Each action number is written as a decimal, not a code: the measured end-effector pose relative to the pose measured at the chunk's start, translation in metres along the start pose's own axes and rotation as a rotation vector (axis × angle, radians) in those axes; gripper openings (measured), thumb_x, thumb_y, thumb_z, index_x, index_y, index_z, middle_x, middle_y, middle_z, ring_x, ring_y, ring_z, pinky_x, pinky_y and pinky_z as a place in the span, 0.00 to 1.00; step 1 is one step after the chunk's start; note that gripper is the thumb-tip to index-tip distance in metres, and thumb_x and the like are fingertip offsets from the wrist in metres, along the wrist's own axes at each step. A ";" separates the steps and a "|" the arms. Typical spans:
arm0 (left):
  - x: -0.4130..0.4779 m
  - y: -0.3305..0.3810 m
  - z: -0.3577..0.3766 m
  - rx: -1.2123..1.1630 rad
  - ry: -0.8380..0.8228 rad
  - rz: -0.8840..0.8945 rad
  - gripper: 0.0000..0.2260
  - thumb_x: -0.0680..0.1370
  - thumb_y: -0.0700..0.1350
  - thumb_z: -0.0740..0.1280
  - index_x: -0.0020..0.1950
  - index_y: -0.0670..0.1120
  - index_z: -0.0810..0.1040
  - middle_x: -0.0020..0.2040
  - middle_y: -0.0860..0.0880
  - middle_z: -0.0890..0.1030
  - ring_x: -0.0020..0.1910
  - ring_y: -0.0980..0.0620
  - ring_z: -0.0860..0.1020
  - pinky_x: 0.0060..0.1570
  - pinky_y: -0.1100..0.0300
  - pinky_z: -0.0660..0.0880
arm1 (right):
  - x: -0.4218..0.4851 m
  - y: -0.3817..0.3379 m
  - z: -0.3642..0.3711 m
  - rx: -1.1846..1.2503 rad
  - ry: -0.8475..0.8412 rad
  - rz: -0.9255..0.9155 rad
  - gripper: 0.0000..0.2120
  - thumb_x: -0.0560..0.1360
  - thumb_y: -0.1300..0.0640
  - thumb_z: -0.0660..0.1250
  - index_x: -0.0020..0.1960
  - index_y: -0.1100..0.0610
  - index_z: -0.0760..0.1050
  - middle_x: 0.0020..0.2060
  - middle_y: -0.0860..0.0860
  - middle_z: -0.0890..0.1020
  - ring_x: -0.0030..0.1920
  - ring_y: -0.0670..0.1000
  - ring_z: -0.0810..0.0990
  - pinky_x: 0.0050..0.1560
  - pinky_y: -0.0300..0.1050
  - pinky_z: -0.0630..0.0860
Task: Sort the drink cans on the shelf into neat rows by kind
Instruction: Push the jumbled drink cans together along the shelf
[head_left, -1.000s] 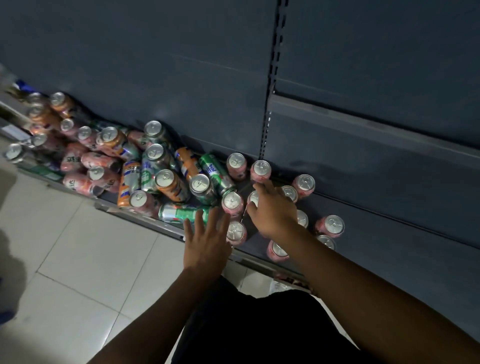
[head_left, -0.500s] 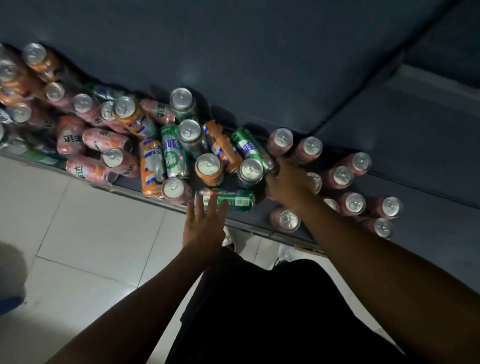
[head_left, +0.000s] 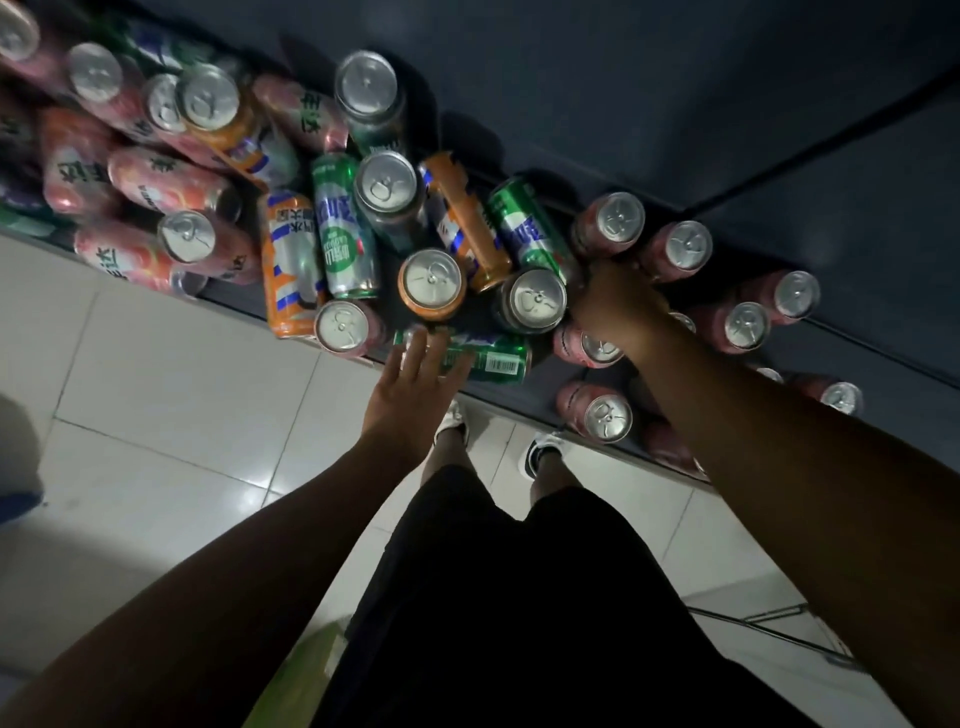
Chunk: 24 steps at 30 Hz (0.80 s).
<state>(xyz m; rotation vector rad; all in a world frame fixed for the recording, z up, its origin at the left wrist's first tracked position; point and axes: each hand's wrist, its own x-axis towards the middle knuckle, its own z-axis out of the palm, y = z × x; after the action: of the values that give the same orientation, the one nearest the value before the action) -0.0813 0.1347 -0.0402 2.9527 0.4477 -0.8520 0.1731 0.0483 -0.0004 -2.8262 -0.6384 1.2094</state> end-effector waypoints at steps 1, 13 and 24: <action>0.003 0.000 0.000 0.015 0.006 -0.003 0.47 0.68 0.41 0.76 0.81 0.48 0.53 0.78 0.37 0.64 0.77 0.33 0.63 0.74 0.39 0.63 | 0.004 0.001 0.002 -0.007 -0.035 -0.012 0.18 0.80 0.44 0.63 0.60 0.56 0.80 0.57 0.58 0.83 0.59 0.63 0.81 0.48 0.48 0.70; 0.019 -0.004 0.006 0.057 0.081 -0.061 0.38 0.64 0.40 0.74 0.75 0.46 0.70 0.63 0.38 0.76 0.60 0.39 0.76 0.54 0.49 0.75 | 0.033 0.004 0.010 0.088 -0.217 0.001 0.17 0.81 0.56 0.67 0.62 0.69 0.77 0.53 0.62 0.83 0.36 0.51 0.78 0.30 0.39 0.67; 0.021 -0.007 -0.004 0.012 -0.100 -0.087 0.49 0.68 0.40 0.76 0.82 0.52 0.52 0.75 0.40 0.65 0.72 0.33 0.67 0.66 0.44 0.70 | 0.043 0.013 0.007 0.323 -0.179 -0.017 0.20 0.73 0.46 0.77 0.52 0.61 0.78 0.45 0.56 0.81 0.40 0.52 0.77 0.38 0.44 0.71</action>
<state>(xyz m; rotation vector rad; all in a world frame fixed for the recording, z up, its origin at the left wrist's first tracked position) -0.0641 0.1479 -0.0473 2.9029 0.5711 -1.0095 0.1996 0.0512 -0.0365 -2.4649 -0.4236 1.4267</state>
